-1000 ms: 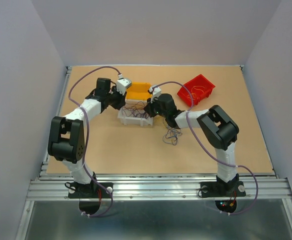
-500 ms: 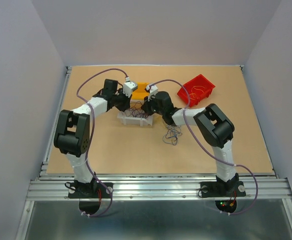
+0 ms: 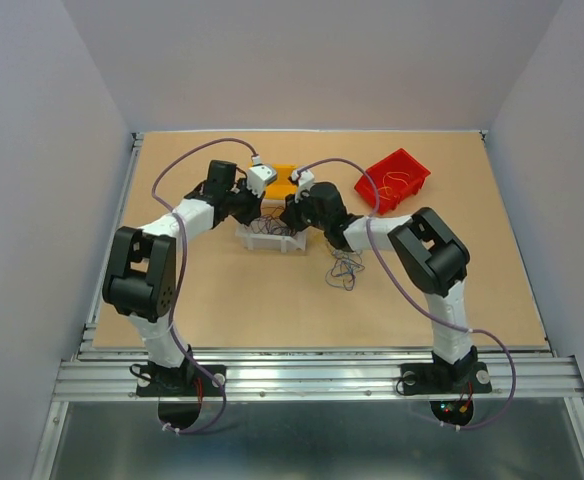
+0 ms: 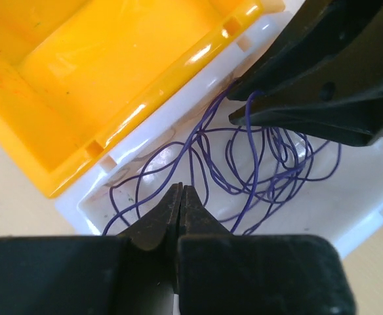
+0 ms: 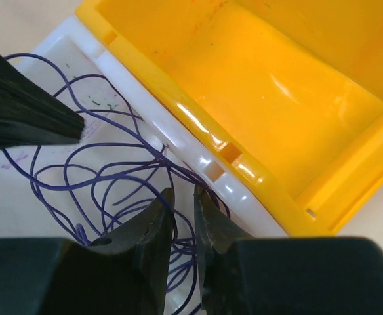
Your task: Untangle the cables
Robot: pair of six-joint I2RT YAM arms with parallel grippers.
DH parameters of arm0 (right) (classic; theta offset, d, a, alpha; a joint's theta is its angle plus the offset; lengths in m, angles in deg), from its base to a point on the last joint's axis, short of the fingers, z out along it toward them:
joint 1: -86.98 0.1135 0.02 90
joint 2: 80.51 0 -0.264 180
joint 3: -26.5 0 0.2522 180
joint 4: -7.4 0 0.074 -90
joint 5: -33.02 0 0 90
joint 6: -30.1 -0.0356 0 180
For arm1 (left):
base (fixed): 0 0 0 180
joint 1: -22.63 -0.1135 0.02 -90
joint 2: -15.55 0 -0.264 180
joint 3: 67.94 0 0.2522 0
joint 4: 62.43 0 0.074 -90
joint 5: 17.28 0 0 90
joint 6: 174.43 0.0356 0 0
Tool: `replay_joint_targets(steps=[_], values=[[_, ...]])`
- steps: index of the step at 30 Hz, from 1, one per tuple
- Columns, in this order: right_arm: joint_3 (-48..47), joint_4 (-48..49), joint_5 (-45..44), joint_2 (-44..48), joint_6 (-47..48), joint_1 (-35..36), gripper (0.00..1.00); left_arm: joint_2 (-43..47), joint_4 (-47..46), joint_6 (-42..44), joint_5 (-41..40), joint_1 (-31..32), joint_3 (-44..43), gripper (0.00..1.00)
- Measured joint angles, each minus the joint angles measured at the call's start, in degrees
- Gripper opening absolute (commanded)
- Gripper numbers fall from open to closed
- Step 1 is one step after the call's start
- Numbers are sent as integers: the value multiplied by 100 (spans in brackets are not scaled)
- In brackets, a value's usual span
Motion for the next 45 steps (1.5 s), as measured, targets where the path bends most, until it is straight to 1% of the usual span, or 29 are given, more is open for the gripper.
replay_joint_targets(steps=[1,3,4,5,7,8,10,11,13,14,17,23,32,35,44,45], values=[[37,9,-17,31,-4,0,25,76,7,-2,4,0,31,9],[160,46,-39,125,-24,0,25,264,-17,-4,26,0,55,15],[208,61,-46,160,-24,0,26,315,-24,-4,26,0,55,15],[262,87,-57,205,-31,0,29,378,-55,-4,33,0,55,18],[337,122,-59,256,-61,0,30,433,-94,-4,48,0,55,22],[361,127,-61,282,-76,0,31,446,-127,-4,61,-2,59,26],[411,179,-66,317,-87,0,36,446,-173,-7,72,-4,74,28],[437,216,-63,330,-101,0,43,448,-195,-11,74,-7,85,28],[466,247,-59,352,-114,0,53,483,-267,-24,72,-37,146,28],[474,258,-31,358,-122,0,61,525,-297,-31,72,-39,188,29],[531,350,35,402,-118,0,71,708,-350,-72,74,-85,319,30],[638,466,295,570,-39,0,75,1025,-538,-149,138,-238,376,31],[662,634,664,852,157,0,76,1043,-603,-166,173,-295,376,31],[682,678,813,905,181,0,79,1047,-603,-168,181,-306,376,31],[820,667,1591,1043,308,2,79,1123,-612,-227,299,-468,382,31],[813,643,1652,1043,332,2,78,1130,-621,-232,315,-496,382,31]])
